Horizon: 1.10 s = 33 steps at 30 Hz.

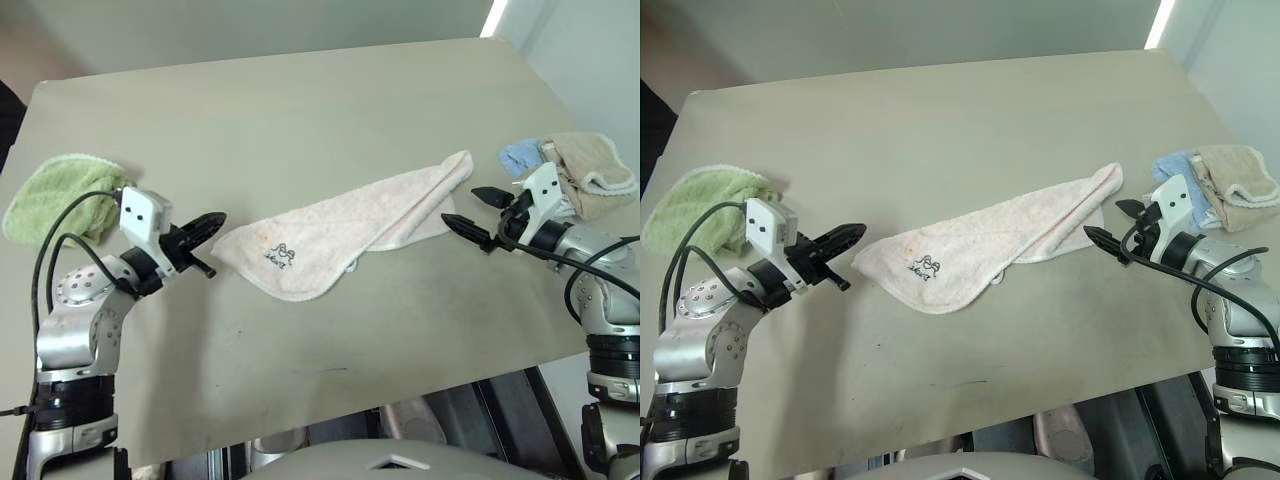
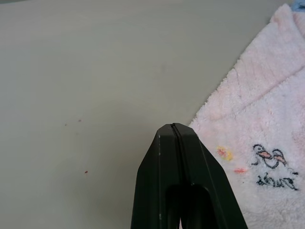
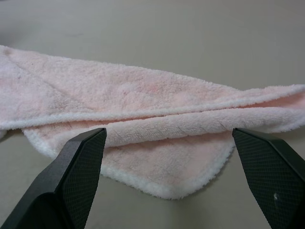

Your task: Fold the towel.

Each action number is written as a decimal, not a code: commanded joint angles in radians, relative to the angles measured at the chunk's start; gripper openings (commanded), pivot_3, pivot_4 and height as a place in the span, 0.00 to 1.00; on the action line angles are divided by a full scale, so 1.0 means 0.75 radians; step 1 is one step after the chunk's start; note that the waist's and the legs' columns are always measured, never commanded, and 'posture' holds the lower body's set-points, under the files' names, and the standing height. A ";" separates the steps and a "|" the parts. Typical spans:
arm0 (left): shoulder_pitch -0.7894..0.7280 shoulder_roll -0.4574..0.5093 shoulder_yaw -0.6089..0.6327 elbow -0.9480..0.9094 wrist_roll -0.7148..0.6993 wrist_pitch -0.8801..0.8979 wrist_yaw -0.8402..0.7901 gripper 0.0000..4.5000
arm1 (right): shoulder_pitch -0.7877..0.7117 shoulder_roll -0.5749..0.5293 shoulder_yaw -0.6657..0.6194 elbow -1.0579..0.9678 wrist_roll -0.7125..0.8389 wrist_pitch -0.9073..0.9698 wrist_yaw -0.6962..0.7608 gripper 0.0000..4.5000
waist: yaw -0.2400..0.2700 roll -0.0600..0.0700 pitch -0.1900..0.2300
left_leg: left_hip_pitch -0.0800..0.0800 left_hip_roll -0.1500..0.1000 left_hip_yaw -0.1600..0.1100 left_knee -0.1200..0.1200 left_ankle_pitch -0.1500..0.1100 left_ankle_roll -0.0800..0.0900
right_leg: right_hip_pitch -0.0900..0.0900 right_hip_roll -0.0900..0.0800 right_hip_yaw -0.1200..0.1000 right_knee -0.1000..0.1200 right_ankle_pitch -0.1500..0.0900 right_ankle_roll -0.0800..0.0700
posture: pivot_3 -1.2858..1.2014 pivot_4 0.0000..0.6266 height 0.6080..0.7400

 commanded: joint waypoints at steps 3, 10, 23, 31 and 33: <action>0.001 -0.010 -0.007 -0.062 -0.013 0.008 0.007 0.00 | 0.017 -0.013 -0.033 -0.050 0.016 -0.020 0.009 0.99 | 0.001 0.000 0.000 | 0.000 0.000 0.000 0.000 0.000 0.000 | 0.000 0.000 0.000 0.000 0.000 0.000 | 0.52 0.24 1.00; -0.006 -0.001 -0.004 -0.095 -0.014 0.026 0.015 0.00 | 0.022 0.004 -0.028 -0.072 0.024 -0.011 -0.005 0.99 | 0.000 0.000 0.000 | 0.000 0.000 0.000 0.000 0.000 0.000 | 0.000 0.000 0.000 0.000 0.000 0.000 | 0.52 0.24 1.00; 0.033 0.008 0.025 -0.186 -0.030 0.052 0.037 0.00 | -0.055 0.013 0.004 0.003 0.005 -0.020 0.026 0.99 | -0.001 0.000 0.000 | 0.000 0.000 0.000 0.000 0.000 0.000 | 0.000 0.000 0.000 0.000 0.000 0.000 | 0.52 0.24 1.00; 0.065 0.019 0.021 -0.223 -0.035 0.056 0.033 0.00 | -0.058 -0.007 0.001 0.047 -0.006 -0.056 0.051 0.99 | 0.000 0.000 0.000 | 0.000 0.000 0.000 0.000 0.000 0.000 | 0.000 0.000 0.000 0.000 0.000 0.000 | 0.52 0.24 1.00; 0.047 0.038 0.001 -0.232 -0.052 0.066 -0.006 0.00 | -0.061 -0.005 0.001 0.058 -0.016 -0.067 0.045 0.99 | 0.000 0.000 0.000 | 0.000 0.000 0.000 0.000 0.000 0.000 | 0.000 0.000 0.000 0.001 0.000 0.000 | 0.52 0.24 1.00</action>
